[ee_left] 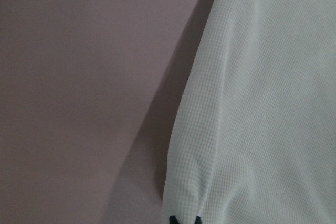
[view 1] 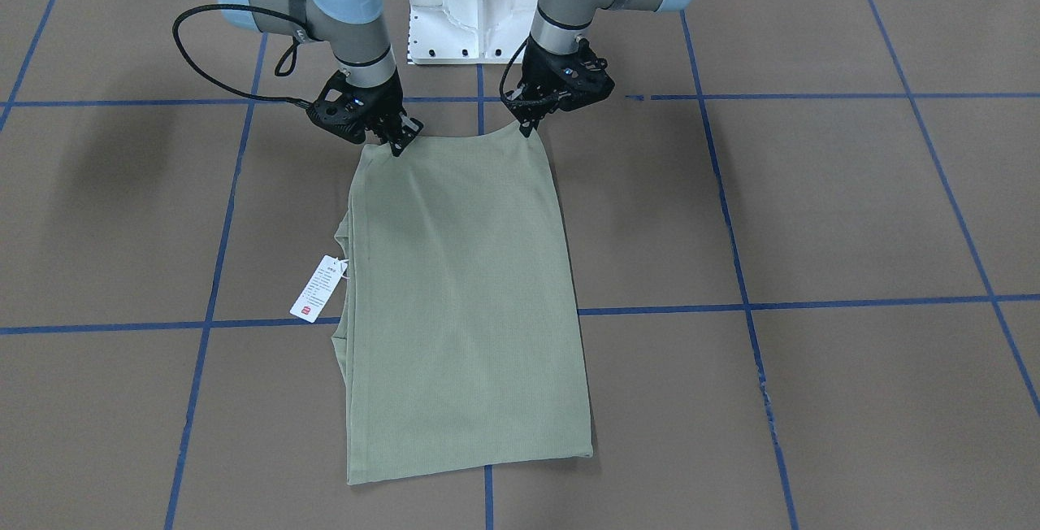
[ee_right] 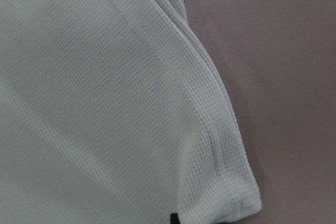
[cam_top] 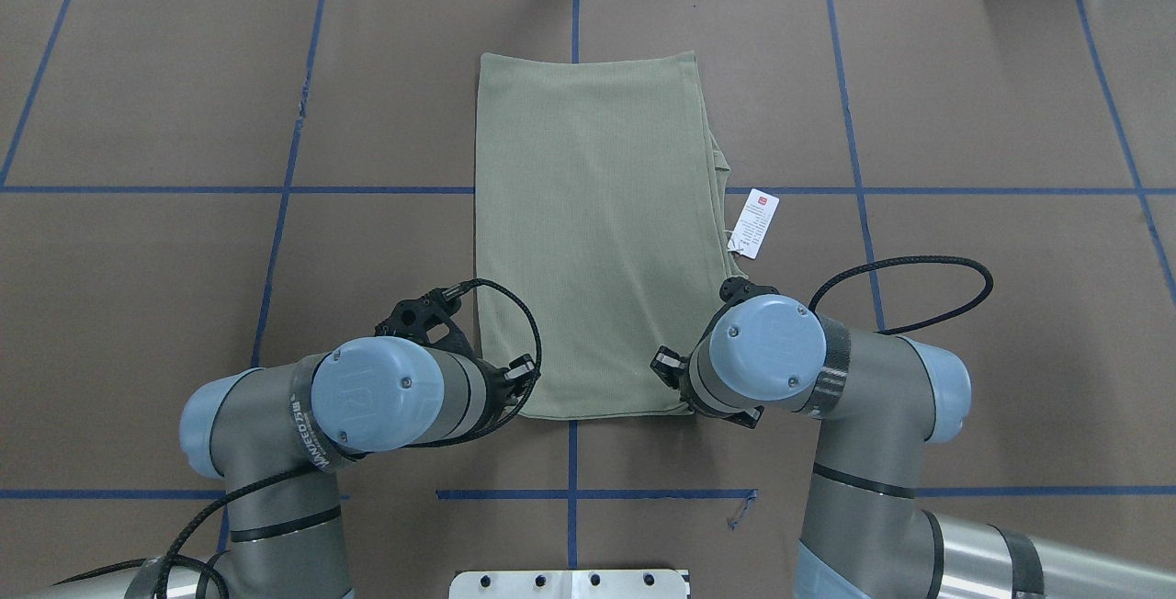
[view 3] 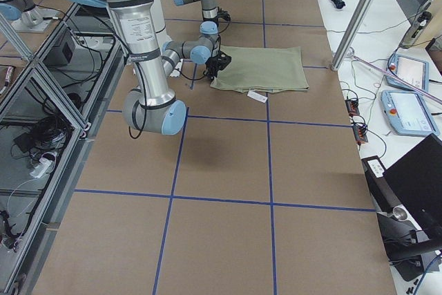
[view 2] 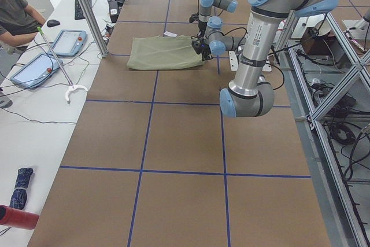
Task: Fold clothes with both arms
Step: 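Grasp the shirt's near edge with both grippers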
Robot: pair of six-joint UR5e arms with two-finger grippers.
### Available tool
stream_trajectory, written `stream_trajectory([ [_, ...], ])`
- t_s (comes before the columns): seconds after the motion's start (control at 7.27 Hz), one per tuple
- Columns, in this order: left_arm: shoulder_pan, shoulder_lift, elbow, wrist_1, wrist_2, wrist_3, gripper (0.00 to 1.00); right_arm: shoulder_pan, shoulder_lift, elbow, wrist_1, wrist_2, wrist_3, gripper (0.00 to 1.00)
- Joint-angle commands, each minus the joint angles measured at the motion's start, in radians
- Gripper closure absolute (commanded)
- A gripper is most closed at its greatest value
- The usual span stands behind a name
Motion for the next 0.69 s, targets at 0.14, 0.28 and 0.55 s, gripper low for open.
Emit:
stream_trajectory([
  [0.14, 0.002, -0.003, 0.000, -0.002, 0.000, 0.000, 1.00, 0.006, 0.004, 0.005, -0.011, -0.008, 0.003, 1.00],
  [0.28, 0.002, -0.001, 0.000, -0.002, 0.000, 0.000, 1.00, 0.006, 0.006, 0.004, -0.011, -0.008, 0.005, 1.00],
  [0.55, 0.003, 0.011, -0.024, 0.008, 0.002, 0.002, 1.00, 0.006, -0.002, 0.016, -0.009, 0.007, -0.001, 1.00],
])
